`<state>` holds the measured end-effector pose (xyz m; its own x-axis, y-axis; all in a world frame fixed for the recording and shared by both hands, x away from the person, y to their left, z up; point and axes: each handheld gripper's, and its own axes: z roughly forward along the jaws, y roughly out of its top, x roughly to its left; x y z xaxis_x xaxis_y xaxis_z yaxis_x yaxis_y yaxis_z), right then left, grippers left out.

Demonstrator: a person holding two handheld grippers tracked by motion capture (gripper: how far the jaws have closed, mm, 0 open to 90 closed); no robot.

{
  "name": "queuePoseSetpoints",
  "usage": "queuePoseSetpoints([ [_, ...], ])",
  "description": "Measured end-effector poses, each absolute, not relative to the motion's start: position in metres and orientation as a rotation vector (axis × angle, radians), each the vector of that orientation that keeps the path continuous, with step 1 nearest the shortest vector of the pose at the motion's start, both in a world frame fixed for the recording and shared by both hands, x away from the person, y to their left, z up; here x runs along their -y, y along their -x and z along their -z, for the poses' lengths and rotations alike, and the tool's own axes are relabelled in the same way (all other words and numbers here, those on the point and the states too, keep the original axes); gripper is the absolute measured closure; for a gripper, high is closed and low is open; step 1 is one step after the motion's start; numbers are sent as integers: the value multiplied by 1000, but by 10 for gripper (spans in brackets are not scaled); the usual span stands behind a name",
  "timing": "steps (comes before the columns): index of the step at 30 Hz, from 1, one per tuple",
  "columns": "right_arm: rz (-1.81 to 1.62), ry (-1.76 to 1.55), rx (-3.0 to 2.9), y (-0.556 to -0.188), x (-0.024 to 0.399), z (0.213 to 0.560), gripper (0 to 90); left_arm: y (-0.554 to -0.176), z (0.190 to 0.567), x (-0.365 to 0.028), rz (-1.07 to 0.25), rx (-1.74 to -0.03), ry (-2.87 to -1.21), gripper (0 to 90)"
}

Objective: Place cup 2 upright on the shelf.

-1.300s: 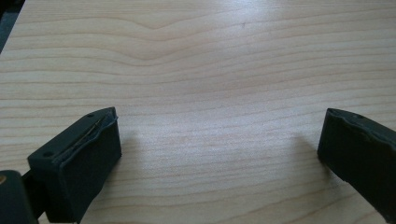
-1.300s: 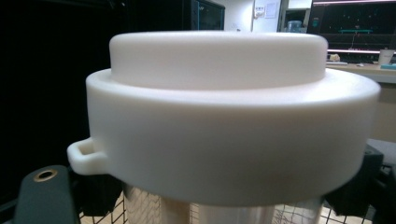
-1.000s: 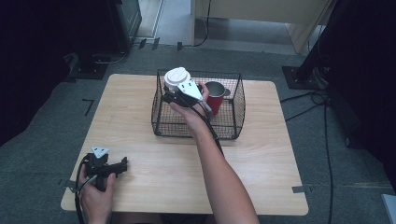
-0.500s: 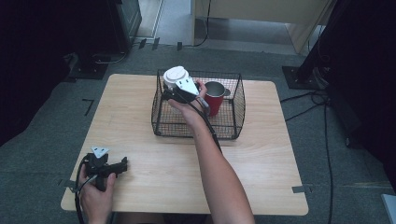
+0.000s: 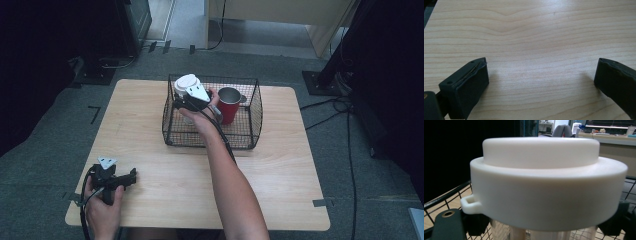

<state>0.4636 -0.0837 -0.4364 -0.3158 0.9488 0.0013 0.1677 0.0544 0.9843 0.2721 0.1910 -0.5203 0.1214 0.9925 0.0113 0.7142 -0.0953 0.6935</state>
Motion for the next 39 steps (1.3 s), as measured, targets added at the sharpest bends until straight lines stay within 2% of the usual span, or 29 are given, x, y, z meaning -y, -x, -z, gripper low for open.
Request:
queuePoseSetpoints([
  [25,-1322,-1143,-1679,-456,96,445,155,-272,520,-191,-675,-1647,-1872,0],
  [33,-1325,-1110,-1705,-451,101,440,26,-272,520,-191,-675,-1646,-1872,0],
  [39,-1348,-1055,-1712,-446,104,435,9,-272,520,-191,-676,-1647,-1872,0],
])
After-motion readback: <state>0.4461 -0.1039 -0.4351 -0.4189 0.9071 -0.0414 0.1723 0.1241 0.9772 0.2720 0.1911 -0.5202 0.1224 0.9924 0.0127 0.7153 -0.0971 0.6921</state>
